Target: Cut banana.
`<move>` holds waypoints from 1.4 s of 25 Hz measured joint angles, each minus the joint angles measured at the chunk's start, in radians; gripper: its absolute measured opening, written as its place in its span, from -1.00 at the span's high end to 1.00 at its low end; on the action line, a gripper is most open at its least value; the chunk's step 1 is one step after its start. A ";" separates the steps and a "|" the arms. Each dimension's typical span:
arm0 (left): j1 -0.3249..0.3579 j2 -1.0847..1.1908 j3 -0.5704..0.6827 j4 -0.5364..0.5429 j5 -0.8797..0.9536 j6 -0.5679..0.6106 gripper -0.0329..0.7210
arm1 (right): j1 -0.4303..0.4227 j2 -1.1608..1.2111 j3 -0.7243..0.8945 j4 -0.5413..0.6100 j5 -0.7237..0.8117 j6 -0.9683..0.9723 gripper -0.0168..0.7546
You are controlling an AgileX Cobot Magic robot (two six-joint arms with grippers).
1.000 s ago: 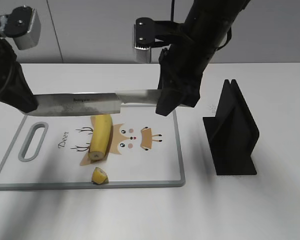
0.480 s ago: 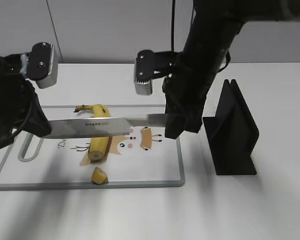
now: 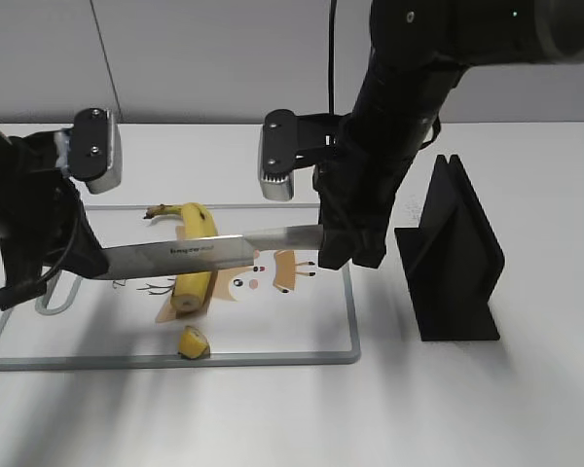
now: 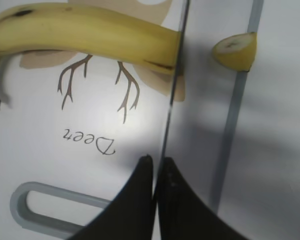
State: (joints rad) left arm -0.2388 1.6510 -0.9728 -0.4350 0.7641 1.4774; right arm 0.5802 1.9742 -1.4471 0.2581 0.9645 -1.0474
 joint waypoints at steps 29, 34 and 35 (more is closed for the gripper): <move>-0.005 0.091 0.000 -0.007 -0.065 0.002 0.95 | 0.000 0.070 0.003 -0.019 -0.057 -0.001 0.50; -0.005 0.092 0.000 -0.008 -0.065 0.002 0.95 | 0.000 0.070 0.003 -0.019 -0.058 -0.001 0.50; -0.005 0.092 0.000 -0.008 -0.064 0.002 0.95 | 0.000 0.070 0.003 -0.019 -0.058 -0.001 0.50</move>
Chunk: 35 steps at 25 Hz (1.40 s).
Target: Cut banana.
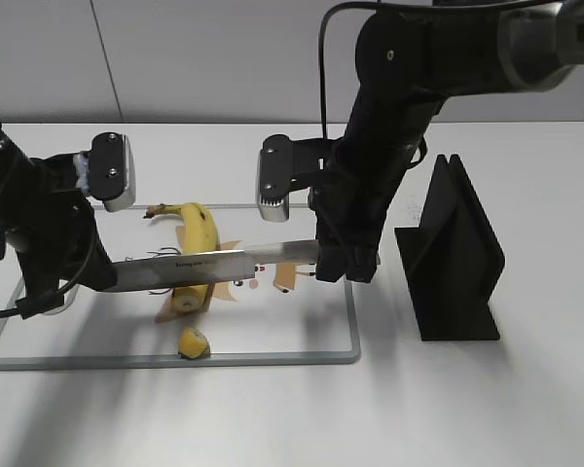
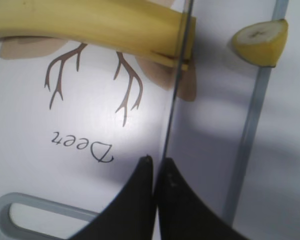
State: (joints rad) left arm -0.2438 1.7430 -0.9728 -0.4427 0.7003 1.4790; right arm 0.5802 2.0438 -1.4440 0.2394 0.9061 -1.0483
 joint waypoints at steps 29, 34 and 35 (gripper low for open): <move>0.001 0.022 -0.021 -0.001 0.018 0.000 0.95 | -0.002 0.026 -0.024 0.001 0.010 -0.002 0.50; 0.001 0.022 -0.018 0.000 -0.004 0.001 0.95 | -0.002 0.027 -0.024 0.001 -0.001 -0.002 0.50; 0.001 0.022 -0.016 0.002 -0.018 0.001 0.94 | -0.002 0.027 -0.024 0.000 -0.010 -0.002 0.50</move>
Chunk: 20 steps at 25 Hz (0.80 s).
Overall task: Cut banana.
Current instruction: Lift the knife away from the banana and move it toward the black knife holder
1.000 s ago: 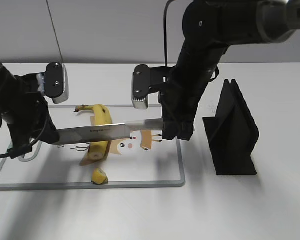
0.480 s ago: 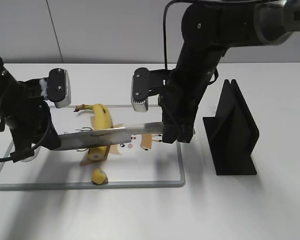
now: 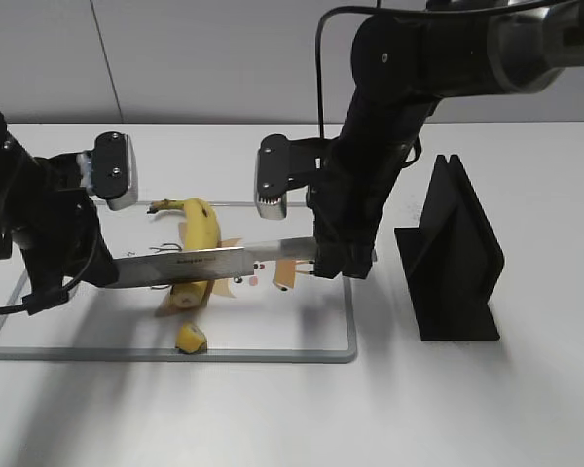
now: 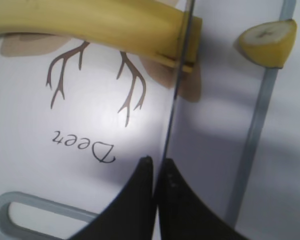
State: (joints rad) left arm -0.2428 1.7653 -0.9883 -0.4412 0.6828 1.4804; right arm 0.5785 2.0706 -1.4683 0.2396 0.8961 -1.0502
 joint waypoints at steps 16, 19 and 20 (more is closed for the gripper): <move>0.000 0.030 0.045 -0.001 -0.111 0.008 0.93 | -0.001 0.055 0.002 0.005 -0.055 -0.007 0.49; 0.000 0.064 0.048 -0.011 -0.131 0.008 0.93 | -0.001 0.073 0.003 0.005 -0.066 -0.007 0.49; 0.000 0.067 0.047 -0.011 -0.133 0.008 0.93 | -0.001 0.073 0.003 0.005 -0.066 -0.007 0.49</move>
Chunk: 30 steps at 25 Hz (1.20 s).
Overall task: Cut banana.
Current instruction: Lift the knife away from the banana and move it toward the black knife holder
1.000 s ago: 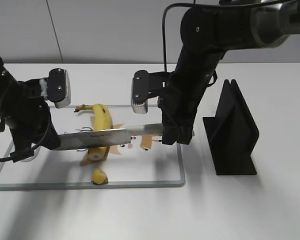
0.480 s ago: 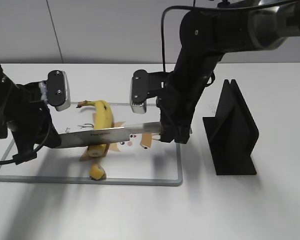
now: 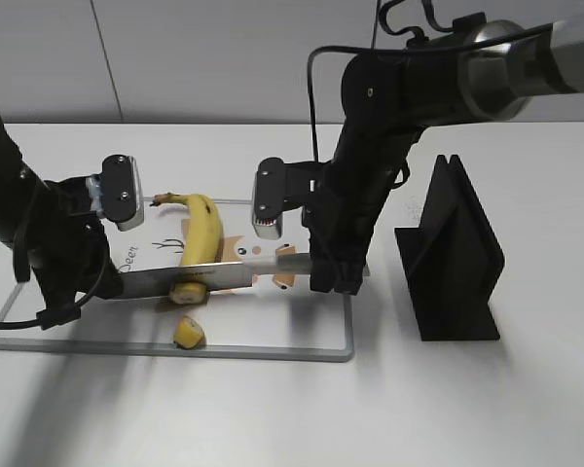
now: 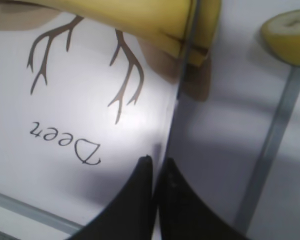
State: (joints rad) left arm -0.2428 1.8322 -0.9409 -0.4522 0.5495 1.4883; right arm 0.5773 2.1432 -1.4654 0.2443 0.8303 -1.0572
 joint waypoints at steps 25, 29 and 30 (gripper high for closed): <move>0.000 -0.001 -0.002 -0.012 0.000 0.009 0.93 | -0.002 0.031 -0.005 0.024 0.018 -0.003 0.48; 0.002 0.004 -0.002 -0.017 0.000 0.009 0.92 | -0.002 0.008 -0.003 0.023 0.009 -0.001 0.48; 0.002 0.004 -0.002 -0.017 -0.001 0.009 0.92 | -0.002 0.006 -0.003 0.022 0.009 -0.001 0.48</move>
State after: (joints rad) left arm -0.2407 1.8360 -0.9432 -0.4689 0.5484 1.4977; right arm 0.5756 2.1490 -1.4681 0.2667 0.8390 -1.0580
